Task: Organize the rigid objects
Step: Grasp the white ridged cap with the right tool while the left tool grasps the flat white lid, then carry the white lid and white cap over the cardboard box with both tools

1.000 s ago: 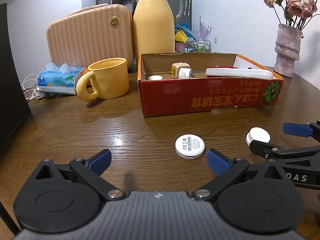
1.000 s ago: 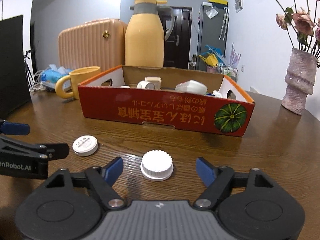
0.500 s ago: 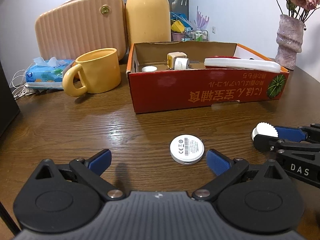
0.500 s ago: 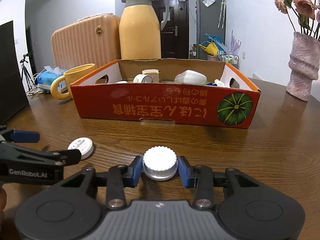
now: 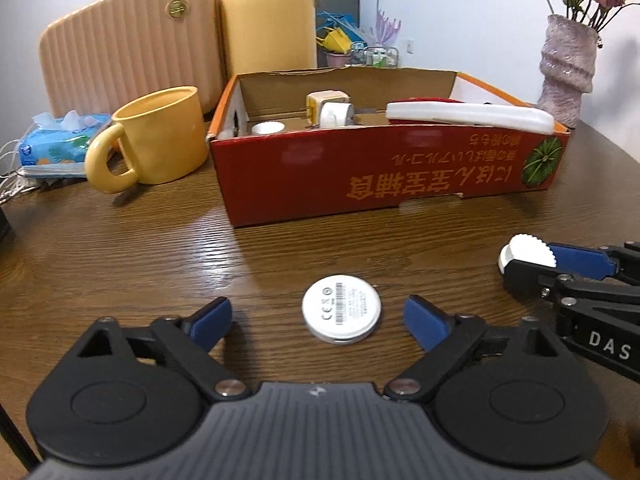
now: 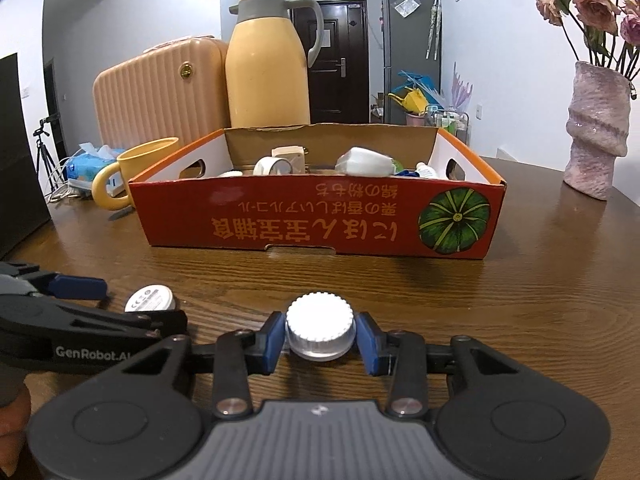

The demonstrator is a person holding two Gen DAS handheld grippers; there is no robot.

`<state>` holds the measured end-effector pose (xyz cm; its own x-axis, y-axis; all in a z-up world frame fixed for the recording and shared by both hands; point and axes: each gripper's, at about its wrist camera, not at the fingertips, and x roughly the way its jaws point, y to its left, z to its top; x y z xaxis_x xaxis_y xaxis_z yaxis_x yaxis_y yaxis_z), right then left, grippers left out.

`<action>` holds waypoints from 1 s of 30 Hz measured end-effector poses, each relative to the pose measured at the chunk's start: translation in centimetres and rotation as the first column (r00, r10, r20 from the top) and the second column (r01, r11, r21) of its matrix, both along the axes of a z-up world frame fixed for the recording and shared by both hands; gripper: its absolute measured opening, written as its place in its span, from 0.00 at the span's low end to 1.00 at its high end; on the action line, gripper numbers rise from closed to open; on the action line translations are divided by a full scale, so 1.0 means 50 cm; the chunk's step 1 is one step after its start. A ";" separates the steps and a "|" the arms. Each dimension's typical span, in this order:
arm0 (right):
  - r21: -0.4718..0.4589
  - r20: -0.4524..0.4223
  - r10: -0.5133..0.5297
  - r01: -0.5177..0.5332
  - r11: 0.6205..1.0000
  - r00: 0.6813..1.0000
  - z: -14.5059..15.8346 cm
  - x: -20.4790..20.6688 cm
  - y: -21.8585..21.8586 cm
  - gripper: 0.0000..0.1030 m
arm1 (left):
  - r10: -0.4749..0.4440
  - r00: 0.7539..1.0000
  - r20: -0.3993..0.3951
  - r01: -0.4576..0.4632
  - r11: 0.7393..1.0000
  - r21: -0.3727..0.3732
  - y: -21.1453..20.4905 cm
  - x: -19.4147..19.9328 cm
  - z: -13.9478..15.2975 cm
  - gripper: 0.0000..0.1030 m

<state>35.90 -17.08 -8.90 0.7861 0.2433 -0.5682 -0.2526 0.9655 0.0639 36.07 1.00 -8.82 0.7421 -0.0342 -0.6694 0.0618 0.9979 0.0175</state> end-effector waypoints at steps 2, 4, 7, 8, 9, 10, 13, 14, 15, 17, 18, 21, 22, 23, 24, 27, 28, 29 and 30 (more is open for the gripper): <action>0.003 0.002 -0.003 0.003 1.000 1.000 0.000 -0.001 -0.003 0.37 | -0.014 1.000 0.003 0.014 1.000 -0.011 -0.001 -0.003 0.002 0.79; 0.006 0.003 -0.005 0.005 1.000 1.000 0.001 -0.002 -0.005 0.37 | -0.031 0.999 0.009 0.031 0.999 -0.015 -0.005 -0.005 0.003 0.71; 0.010 0.008 -0.005 0.005 1.000 1.000 0.002 -0.004 -0.008 0.37 | -0.055 0.998 0.021 0.056 0.998 -0.016 -0.011 -0.011 0.006 0.53; 0.010 0.009 -0.004 0.004 1.000 1.000 0.002 -0.005 -0.008 0.37 | -0.065 0.998 0.025 0.065 0.998 -0.017 -0.013 -0.013 0.007 0.46; 0.010 0.011 -0.003 0.003 1.000 1.000 0.002 -0.006 -0.008 0.37 | -0.068 0.997 0.028 0.069 0.998 -0.014 -0.015 -0.015 0.008 0.39; 0.010 0.013 -0.002 0.002 1.000 1.000 0.002 -0.007 -0.008 0.37 | -0.076 0.997 0.031 0.077 0.997 -0.012 -0.017 -0.016 0.008 0.39; 0.010 0.019 0.002 -0.002 1.000 1.000 0.003 -0.010 -0.007 0.37 | -0.080 0.996 0.034 0.080 0.997 -0.009 -0.018 -0.017 0.007 0.39; 0.009 0.021 0.003 -0.003 1.000 1.000 0.003 -0.012 -0.007 0.37 | -0.079 0.996 0.035 0.080 0.997 -0.009 -0.018 -0.018 0.007 0.39; 0.009 0.024 0.005 -0.005 1.000 1.000 0.004 -0.013 -0.007 0.37 | -0.079 0.996 0.035 0.080 0.997 -0.008 -0.018 -0.018 0.007 0.39; 0.008 0.028 0.008 -0.008 1.000 1.000 0.004 -0.016 -0.006 0.37 | -0.078 0.996 0.035 0.078 0.997 -0.007 -0.017 -0.019 0.008 0.39; 0.008 0.030 0.009 -0.009 1.000 1.000 0.004 -0.017 -0.006 0.37 | -0.076 0.996 0.036 0.076 0.997 -0.006 -0.017 -0.019 0.008 0.39; 0.007 0.034 0.014 -0.014 1.000 0.999 0.006 -0.020 -0.006 0.37 | -0.072 0.997 0.037 0.072 0.997 -0.003 -0.017 -0.021 0.008 0.39; 0.007 0.034 0.016 -0.016 1.000 0.999 0.006 -0.021 -0.006 0.37 | -0.070 0.997 0.037 0.071 0.998 -0.002 -0.016 -0.021 0.007 0.39; 0.007 0.034 0.017 -0.018 1.000 0.999 0.006 -0.021 -0.006 0.37 | -0.070 0.997 0.037 0.070 0.998 -0.002 -0.017 -0.022 0.008 0.39; 0.007 0.036 0.018 -0.019 1.000 0.999 0.007 -0.022 -0.006 0.37 | -0.069 0.997 0.037 0.070 0.998 -0.002 -0.017 -0.023 0.008 0.39; 0.010 0.043 0.018 -0.018 1.000 0.999 0.008 -0.024 -0.008 0.37 | -0.064 0.997 0.048 0.064 0.998 -0.004 -0.016 -0.027 0.012 0.39; 0.012 0.046 0.017 -0.018 1.000 0.999 0.010 -0.025 -0.009 0.37 | -0.060 0.997 0.053 0.061 0.998 -0.007 -0.015 -0.029 0.014 0.39; 0.014 0.050 0.017 -0.017 1.000 0.999 0.011 -0.027 -0.010 0.37 | -0.056 0.997 0.060 0.057 0.998 -0.011 -0.013 -0.032 0.017 0.39; 0.018 0.055 0.016 -0.017 1.000 0.998 0.013 -0.029 -0.011 0.37 | -0.051 0.996 0.068 0.052 0.999 -0.015 -0.012 -0.035 0.020 0.39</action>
<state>34.48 -17.65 -8.25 0.8118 0.2661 -0.5198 -0.2719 0.9600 0.0669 34.31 0.40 -7.80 0.7824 -0.0842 -0.6171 0.1123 0.9937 0.0068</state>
